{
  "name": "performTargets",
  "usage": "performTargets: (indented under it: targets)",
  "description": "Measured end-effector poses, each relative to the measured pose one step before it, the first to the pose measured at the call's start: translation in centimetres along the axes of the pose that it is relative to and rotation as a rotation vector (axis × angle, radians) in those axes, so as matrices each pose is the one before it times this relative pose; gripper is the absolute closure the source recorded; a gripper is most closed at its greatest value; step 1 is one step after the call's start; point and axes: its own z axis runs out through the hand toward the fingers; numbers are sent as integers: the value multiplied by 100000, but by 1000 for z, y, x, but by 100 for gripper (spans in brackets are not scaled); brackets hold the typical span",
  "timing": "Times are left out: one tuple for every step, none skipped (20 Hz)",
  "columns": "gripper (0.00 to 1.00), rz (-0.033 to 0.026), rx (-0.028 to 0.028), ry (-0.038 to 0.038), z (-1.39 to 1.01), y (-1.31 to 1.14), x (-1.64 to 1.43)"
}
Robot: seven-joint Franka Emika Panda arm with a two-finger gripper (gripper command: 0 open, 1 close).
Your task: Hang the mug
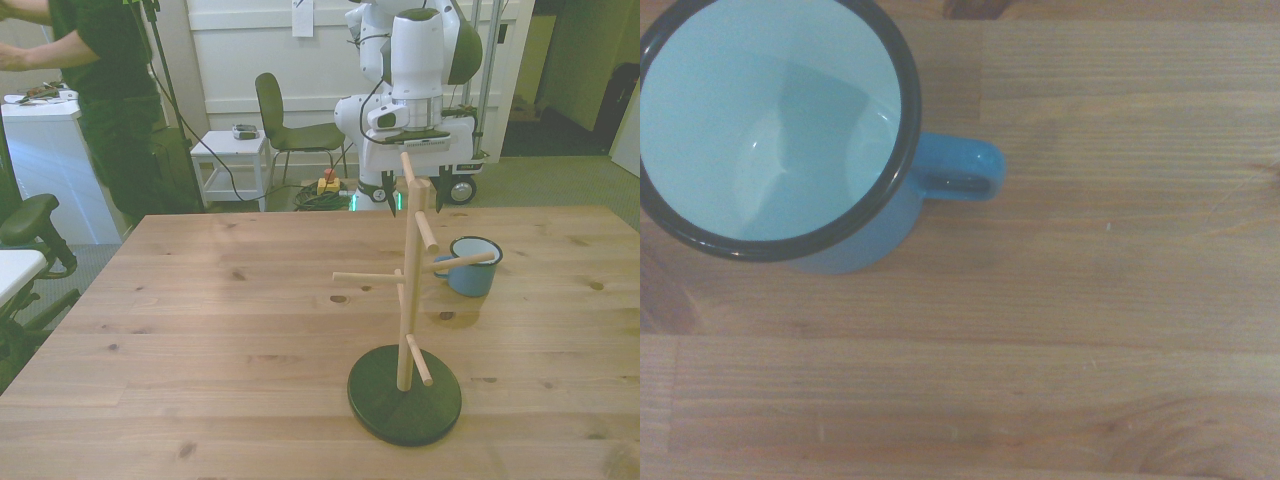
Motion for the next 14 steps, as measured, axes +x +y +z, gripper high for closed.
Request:
performTargets:
  targets:
    - [0, 27, -53, -79, 41, -3, 22]
    - [0, 131, 15, -53, 12, 33, 49]
    - [0, -169, 247, 312, -158, -90, -9]
    - [0, -383, 400, 536, -310, -188, -85]
    - [0, -480, 460, 692, -406, -291, -211]
    - [0, -309, 584, 928, -477, -399, -294]
    - [0, -442, 623, 1083, -580, -527, -403]
    - [0, -152, 616, 1062, -574, -637, -423]
    - [0, -273, 632, 981, -508, -705, -462]
    - [0, -266, 627, 805, -508, -806, -428]
    - [0, -92, 493, 597, -436, -772, -402]
    - [0, 30, 515, 559, -408, -813, -287]
    - [0, 503, 557, 561, -355, -937, -205]
    - [0, 448, 346, 261, -183, -985, -45]
